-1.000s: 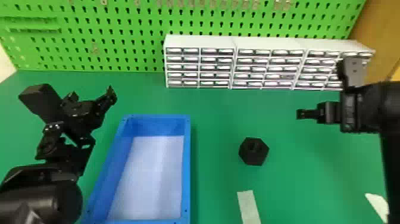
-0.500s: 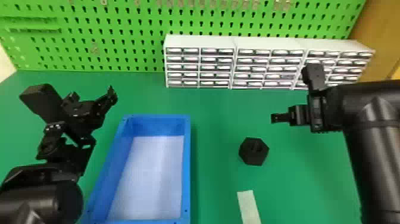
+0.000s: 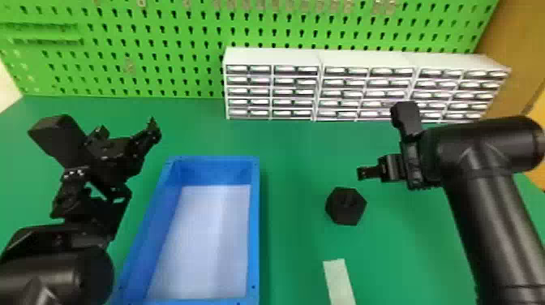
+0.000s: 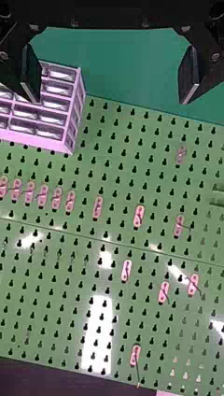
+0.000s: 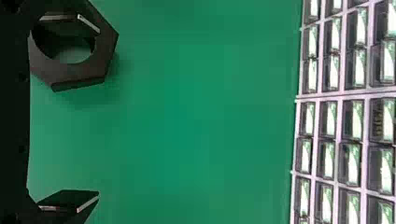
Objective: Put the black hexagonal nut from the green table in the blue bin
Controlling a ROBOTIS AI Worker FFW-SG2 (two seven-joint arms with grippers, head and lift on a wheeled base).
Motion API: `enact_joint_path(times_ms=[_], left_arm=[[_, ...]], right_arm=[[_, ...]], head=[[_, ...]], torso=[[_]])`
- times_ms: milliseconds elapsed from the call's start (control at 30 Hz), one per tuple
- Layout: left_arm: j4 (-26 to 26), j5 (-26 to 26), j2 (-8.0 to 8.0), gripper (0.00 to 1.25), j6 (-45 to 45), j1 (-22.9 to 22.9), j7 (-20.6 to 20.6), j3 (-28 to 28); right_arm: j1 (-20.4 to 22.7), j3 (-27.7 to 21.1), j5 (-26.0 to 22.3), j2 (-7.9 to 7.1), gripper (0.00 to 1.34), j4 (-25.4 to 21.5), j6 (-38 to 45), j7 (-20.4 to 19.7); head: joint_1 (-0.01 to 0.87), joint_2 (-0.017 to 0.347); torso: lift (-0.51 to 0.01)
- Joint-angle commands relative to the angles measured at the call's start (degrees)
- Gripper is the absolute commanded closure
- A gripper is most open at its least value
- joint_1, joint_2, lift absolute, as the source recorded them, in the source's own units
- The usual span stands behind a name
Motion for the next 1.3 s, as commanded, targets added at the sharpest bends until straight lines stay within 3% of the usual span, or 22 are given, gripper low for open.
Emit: enact_joint_path(times_ms=[0, 1267], left_arm=[[0.00, 0.01, 0.00, 0.17, 0.03, -0.05, -0.02, 0.02], [0.00, 0.01, 0.00, 0.17, 0.03, -0.05, -0.02, -0.16]], right_arm=[[-0.18, 0.26, 0.08, 0.40, 0.08, 2.21, -1.30, 0.00], [0.43, 0.88, -0.01, 0.75, 0.08, 9.77, -5.35, 0.00]], head=[[0.692, 0.009], [0.692, 0.009]], torso=[[-0.097], [-0.097]])
